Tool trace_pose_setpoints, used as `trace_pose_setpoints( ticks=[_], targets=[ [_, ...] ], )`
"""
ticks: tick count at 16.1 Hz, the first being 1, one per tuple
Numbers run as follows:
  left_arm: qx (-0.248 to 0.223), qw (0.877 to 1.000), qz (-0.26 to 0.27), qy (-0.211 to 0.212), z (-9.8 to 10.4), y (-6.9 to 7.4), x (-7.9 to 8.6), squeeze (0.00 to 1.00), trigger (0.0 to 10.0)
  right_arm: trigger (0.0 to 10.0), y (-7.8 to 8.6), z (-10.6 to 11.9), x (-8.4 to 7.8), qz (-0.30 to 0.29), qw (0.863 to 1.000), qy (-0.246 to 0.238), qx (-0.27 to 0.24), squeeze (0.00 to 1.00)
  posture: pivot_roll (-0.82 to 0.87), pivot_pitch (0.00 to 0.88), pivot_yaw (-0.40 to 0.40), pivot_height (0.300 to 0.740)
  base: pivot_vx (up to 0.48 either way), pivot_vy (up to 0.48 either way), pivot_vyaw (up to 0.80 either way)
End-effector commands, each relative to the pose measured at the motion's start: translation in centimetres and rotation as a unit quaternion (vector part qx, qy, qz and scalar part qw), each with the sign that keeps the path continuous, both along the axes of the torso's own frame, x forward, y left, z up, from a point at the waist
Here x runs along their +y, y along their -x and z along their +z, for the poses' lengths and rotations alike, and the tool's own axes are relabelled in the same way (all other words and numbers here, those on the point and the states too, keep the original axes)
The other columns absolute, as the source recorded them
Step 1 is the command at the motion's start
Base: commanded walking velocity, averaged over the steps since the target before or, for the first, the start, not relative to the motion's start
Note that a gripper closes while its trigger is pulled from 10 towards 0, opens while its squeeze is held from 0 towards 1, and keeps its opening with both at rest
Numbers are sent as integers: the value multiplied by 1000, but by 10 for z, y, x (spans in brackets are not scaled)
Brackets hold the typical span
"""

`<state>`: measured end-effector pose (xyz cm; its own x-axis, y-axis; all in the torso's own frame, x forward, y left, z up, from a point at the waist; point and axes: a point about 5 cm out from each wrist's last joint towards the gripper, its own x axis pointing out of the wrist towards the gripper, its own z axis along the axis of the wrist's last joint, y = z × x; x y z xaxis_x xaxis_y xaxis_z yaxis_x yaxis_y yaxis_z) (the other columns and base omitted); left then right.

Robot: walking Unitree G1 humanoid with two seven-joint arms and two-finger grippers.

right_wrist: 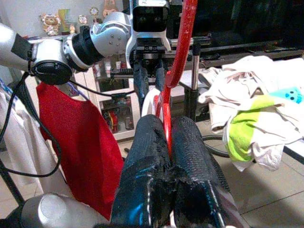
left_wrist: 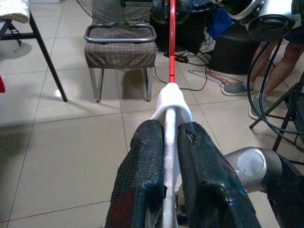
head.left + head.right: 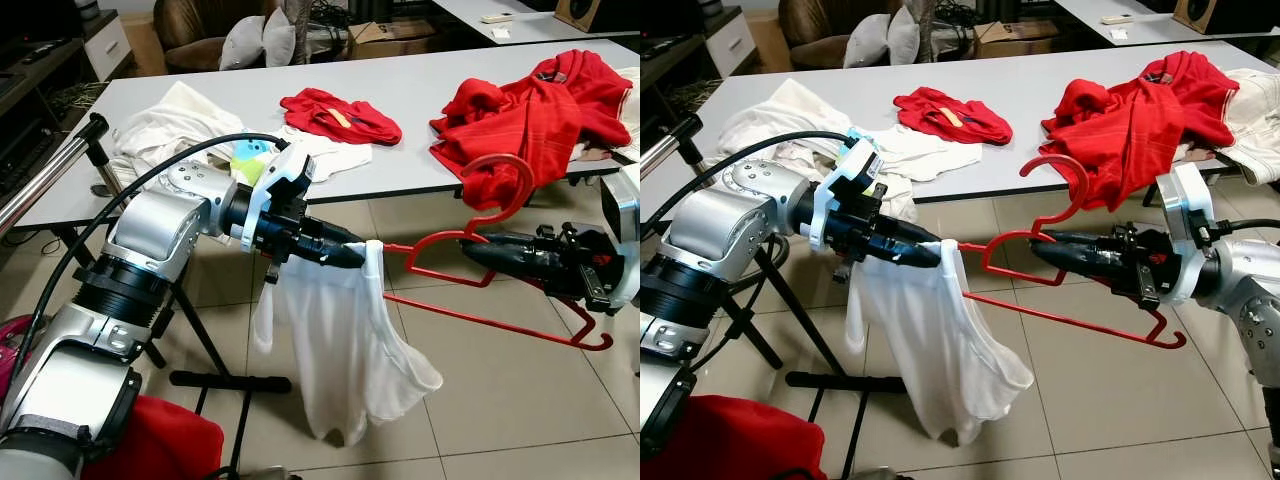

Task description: Hang hanger

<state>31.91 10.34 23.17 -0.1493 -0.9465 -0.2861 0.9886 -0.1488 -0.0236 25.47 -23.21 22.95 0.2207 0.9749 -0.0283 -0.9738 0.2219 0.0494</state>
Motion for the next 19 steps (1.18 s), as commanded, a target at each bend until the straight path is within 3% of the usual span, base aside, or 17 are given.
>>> trace_pose_setpoints(
  ticks=[1,6,7,8,10,12,14,15,17,19],
  targets=[
    [-8,1000,1,0,2,0,-1,0,0,10000,-3,7,3,12,1000,-7,-18,0,-103,0,88,740,0,0,0],
    [-18,1000,4,5,1,1,-5,0,0,10000,-7,9,3,12,1000,-11,-15,0,-100,0,83,740,0,0,0],
    [-18,1000,4,10,2,2,-5,0,0,10000,-8,9,4,12,1000,-14,-5,894,-103,0,84,740,0,0,0],
    [-16,1000,4,15,1,3,-5,0,0,10000,-9,10,3,9,1000,-16,0,1000,-107,0,84,740,0,0,0],
    [-14,1000,7,17,0,4,-4,0,0,10000,-10,10,1,2,1000,-18,4,1000,-107,0,84,740,0,0,0],
    [-24,999,32,-1,-6,2,3,0,0,10000,-8,20,-12,-21,999,-18,-15,1000,-108,0,80,740,0,0,0],
    [-44,995,84,-17,-13,-5,13,0,0,10000,7,41,-24,-32,997,-49,-43,1000,-106,0,78,740,0,0,0],
    [-60,987,147,-16,-17,-14,21,0,0,10000,24,53,-24,-40,993,-86,-65,1000,-106,0,79,740,0,0,0],
    [-68,981,180,-19,-18,-18,27,0,0,10000,41,54,-15,-40,989,-124,-71,1000,-108,0,83,740,0,0,0],
    [-69,980,188,-12,-15,-18,29,0,0,10000,49,47,-5,-35,989,-130,-59,1000,-113,0,90,740,0,0,0]
  ],
)
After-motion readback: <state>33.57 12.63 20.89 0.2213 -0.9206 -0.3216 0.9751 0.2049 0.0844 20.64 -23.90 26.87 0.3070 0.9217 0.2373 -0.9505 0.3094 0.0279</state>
